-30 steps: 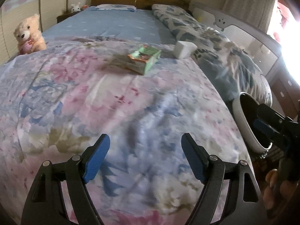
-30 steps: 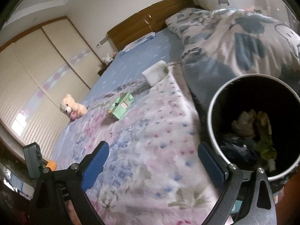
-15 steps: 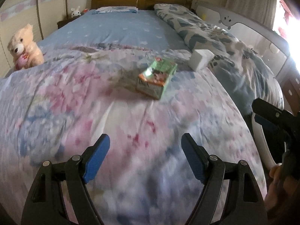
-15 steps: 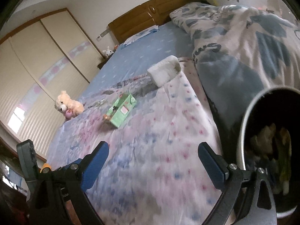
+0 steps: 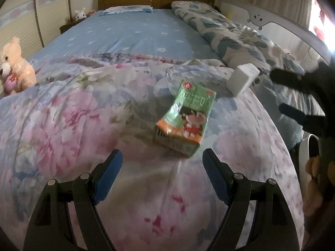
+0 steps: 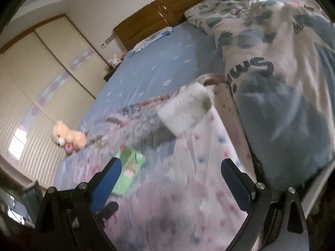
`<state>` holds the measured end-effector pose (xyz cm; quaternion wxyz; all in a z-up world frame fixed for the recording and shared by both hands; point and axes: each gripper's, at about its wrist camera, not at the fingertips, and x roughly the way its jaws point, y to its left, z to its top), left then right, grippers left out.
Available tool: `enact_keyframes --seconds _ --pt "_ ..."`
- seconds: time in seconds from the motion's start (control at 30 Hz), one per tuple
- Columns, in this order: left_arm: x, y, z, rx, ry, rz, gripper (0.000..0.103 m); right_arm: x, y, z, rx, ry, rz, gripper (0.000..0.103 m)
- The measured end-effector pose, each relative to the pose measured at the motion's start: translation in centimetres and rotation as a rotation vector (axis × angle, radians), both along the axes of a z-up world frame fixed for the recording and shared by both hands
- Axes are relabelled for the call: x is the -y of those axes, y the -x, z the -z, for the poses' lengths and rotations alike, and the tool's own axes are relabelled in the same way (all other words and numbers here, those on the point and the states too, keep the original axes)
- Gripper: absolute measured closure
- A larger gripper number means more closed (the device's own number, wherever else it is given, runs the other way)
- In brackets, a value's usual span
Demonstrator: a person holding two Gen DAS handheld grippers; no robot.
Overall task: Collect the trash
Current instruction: 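Grasp the green milk carton with left gripper while right grasps white tissue block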
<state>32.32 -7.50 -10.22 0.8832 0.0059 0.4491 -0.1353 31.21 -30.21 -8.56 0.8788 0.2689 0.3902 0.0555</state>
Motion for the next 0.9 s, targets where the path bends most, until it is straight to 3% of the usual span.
enact_keyframes --seconds 0.33,0.43,0.47,0.53,0.57,0.6,0.77,0.9 --pt "0.8 -1.8 0.4 0.001 0.017 0.024 0.023 0.2 -6.0 1.4 -0.045 -0.057 0.061 0.006" --pt "0.9 -1.8 0.3 0.005 0.028 0.043 0.039 0.5 -6.9 2.4 -0.071 -0.07 0.073 0.007" --pt "0.9 -1.8 0.4 0.003 0.034 0.056 0.051 0.5 -7.0 2.6 -0.077 -0.071 0.071 0.009" --pt "1.1 -1.7 0.4 0.008 0.029 0.062 0.051 0.6 -7.0 3.3 -0.09 -0.073 0.062 0.025" --pt "1.1 -1.6 0.3 0.015 0.028 0.063 0.051 0.6 -6.8 3.7 -0.102 -0.078 0.052 0.045" --pt "1.1 -1.4 0.3 0.023 0.027 0.065 0.051 0.6 -6.7 3.8 -0.103 -0.09 0.04 0.05" --pt "0.5 0.2 -0.1 0.045 0.019 0.063 0.052 -0.4 -4.2 2.4 -0.058 -0.03 -0.016 0.069" --pt "-1.2 2.5 -0.6 0.047 0.036 0.047 0.052 -1.5 -1.0 1.0 -0.022 -0.005 -0.082 0.072"
